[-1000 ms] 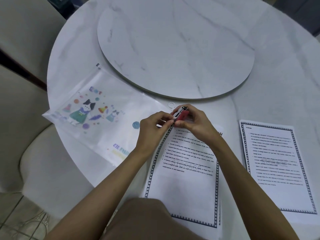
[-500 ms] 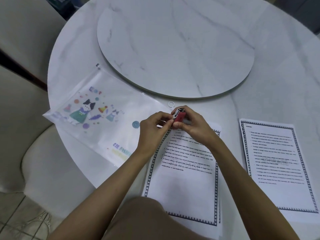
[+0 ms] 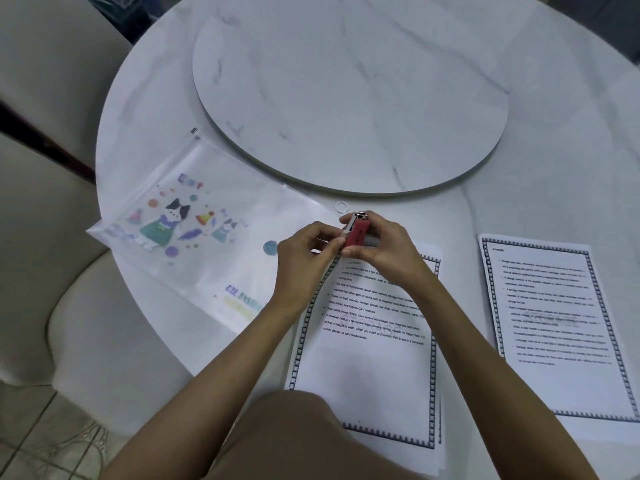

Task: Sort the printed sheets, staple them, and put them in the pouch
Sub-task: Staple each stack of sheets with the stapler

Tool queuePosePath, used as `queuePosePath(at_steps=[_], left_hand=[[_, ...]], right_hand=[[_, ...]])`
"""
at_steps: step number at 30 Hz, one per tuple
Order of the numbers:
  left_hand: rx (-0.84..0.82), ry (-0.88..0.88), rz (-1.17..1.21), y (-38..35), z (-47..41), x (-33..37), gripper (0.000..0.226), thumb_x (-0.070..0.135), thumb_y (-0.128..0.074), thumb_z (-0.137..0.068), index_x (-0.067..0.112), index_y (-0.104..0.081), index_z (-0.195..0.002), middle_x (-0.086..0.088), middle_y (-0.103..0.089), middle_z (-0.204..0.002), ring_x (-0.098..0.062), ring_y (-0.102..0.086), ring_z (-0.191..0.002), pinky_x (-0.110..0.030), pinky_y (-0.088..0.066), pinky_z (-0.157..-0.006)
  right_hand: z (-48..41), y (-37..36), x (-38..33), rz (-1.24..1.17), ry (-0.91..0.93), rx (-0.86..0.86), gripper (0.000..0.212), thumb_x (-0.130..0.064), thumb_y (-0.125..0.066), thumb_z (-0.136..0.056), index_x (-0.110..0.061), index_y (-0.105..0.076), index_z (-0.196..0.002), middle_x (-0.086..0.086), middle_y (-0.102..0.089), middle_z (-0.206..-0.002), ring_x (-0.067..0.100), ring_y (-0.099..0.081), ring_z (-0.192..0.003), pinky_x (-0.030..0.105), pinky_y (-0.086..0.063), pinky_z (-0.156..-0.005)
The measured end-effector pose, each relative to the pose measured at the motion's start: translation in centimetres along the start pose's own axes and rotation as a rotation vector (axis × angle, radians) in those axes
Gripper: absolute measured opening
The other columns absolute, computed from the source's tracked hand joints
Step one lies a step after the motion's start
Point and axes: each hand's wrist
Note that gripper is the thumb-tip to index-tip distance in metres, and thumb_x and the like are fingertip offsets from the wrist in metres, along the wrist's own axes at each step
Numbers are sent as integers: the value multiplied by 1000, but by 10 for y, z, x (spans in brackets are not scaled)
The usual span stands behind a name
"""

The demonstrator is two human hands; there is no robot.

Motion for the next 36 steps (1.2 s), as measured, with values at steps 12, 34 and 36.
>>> queuePosePath(at_steps=[12,34,36], left_hand=[[-98,51,-41,5,2,-16,11,24,-64,-86,13,-69,-85,1,-69,-77,-7,-63,-73,-19,-50,-73],[-229,83,20,2,2,-19,47,23,-71,-79,23,-54,-123,5,-64,-116,-4,-63,-102,-19,-52,-87],[-204,90,-30,3,5,-21,35,23,-68,-82,23,-58,-115,7,-66,-106,-5,-65,-95,-18,-51,-81]], right_hand=[[2,-2,4,10,27,-1,31,-3,-74,-72,-11,-61,-100,3,-69,-97,3,-65,-86,10,-48,-74],[6,-3,6,-11,28,109,30,-1,-72,-73,-14,-60,-96,1,-68,-94,13,-65,-91,19,-52,-80],[5,-2,6,-38,26,125,30,1,-72,-72,-13,-60,-95,2,-69,-97,11,-66,-93,20,-52,-82]])
Point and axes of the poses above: each hand's wrist, its own z-axis away from the middle knuckle, its own y-axis out of the back of the hand, x = y × z
